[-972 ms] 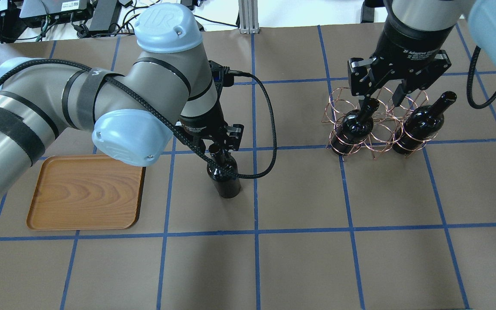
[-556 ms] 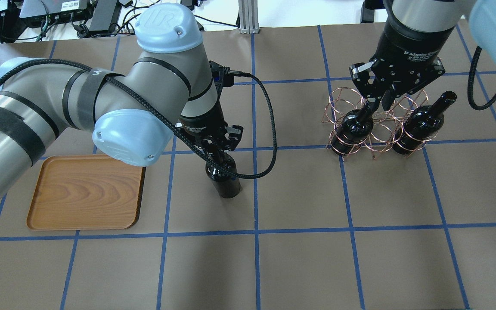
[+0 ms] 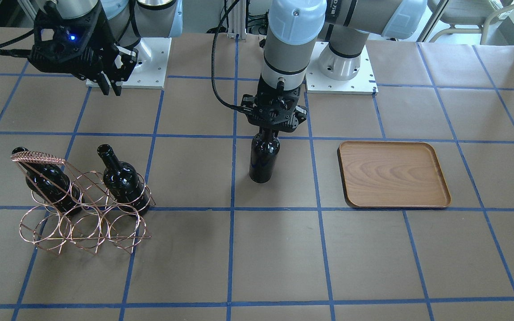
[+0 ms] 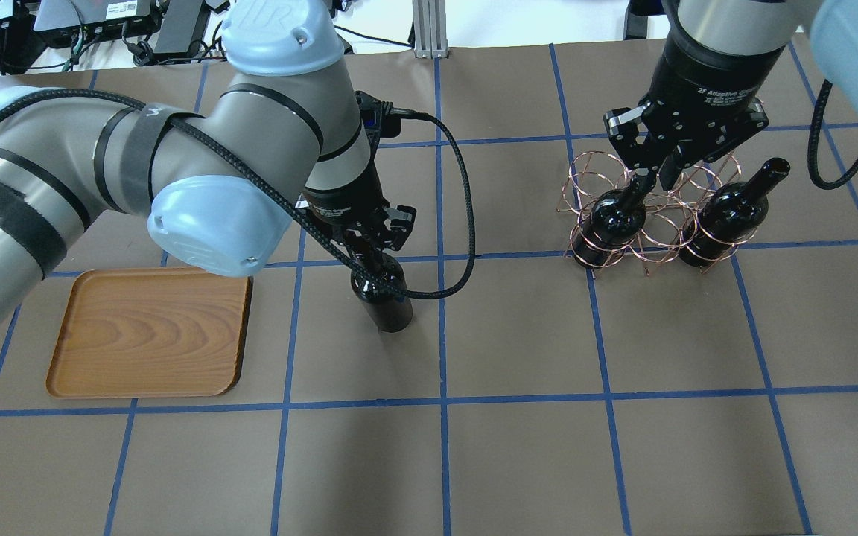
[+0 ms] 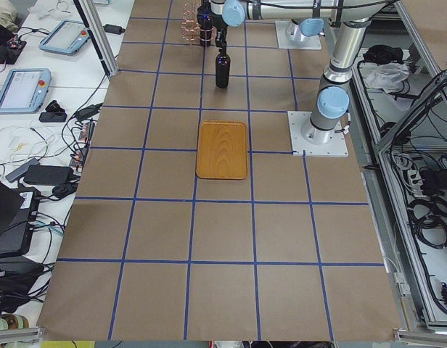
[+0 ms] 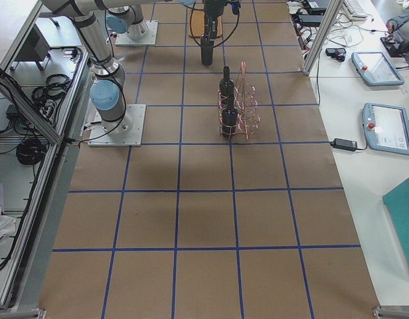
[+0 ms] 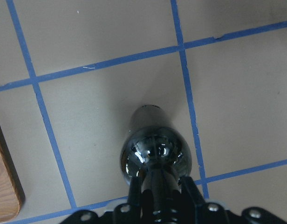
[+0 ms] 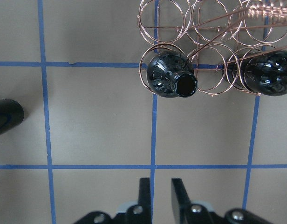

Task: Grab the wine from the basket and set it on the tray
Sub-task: 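Lift the bottle with the left gripper and carry it over the tray, then lay the bottle down on the tray and open the left gripper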

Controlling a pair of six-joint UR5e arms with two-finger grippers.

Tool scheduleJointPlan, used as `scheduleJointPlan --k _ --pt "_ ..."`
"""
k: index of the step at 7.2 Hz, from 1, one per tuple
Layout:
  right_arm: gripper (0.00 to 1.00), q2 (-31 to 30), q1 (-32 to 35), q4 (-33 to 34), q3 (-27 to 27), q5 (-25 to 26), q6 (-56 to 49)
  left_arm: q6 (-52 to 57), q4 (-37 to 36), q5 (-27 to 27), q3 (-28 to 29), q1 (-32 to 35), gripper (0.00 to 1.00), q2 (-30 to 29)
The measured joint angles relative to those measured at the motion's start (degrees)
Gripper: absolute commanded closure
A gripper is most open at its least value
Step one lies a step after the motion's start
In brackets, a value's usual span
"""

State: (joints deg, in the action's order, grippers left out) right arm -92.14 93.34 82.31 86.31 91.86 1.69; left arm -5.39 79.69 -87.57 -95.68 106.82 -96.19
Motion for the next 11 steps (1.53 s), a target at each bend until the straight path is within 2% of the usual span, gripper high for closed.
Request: scheduleJointPlan --k 1,3,5,6,7,9,11 --pt "1.0 -0.02 0.0 0.02 0.0 0.17 -0.07 0.74 2.34 -0.73 1.99 -1.4 1.0 0.19" --pt "1.0 -0.05 0.0 -0.32 0.0 0.72 -0.18 4.43 6.58 -2.39 4.9 -7.48 1.0 1.16" --pt "1.0 -0.06 0.0 -0.41 0.0 0.81 -0.3 11.3 7.85 -7.08 5.34 -14.89 1.0 2.01" --pt "0.83 -0.05 0.0 -0.47 0.0 0.65 -0.28 14.41 8.07 -8.91 5.17 -18.15 1.0 2.2" --pt "0.48 -0.04 0.0 -0.53 0.02 0.38 -0.24 17.73 8.18 -9.6 4.73 -21.5 1.0 2.35" --pt "0.41 0.21 0.0 -0.36 0.07 0.0 0.21 24.27 7.85 -9.77 2.6 -27.38 1.0 2.74" --pt "0.4 0.32 0.0 -0.48 0.09 0.0 0.43 27.92 7.15 -9.29 -0.23 -32.82 1.0 3.24"
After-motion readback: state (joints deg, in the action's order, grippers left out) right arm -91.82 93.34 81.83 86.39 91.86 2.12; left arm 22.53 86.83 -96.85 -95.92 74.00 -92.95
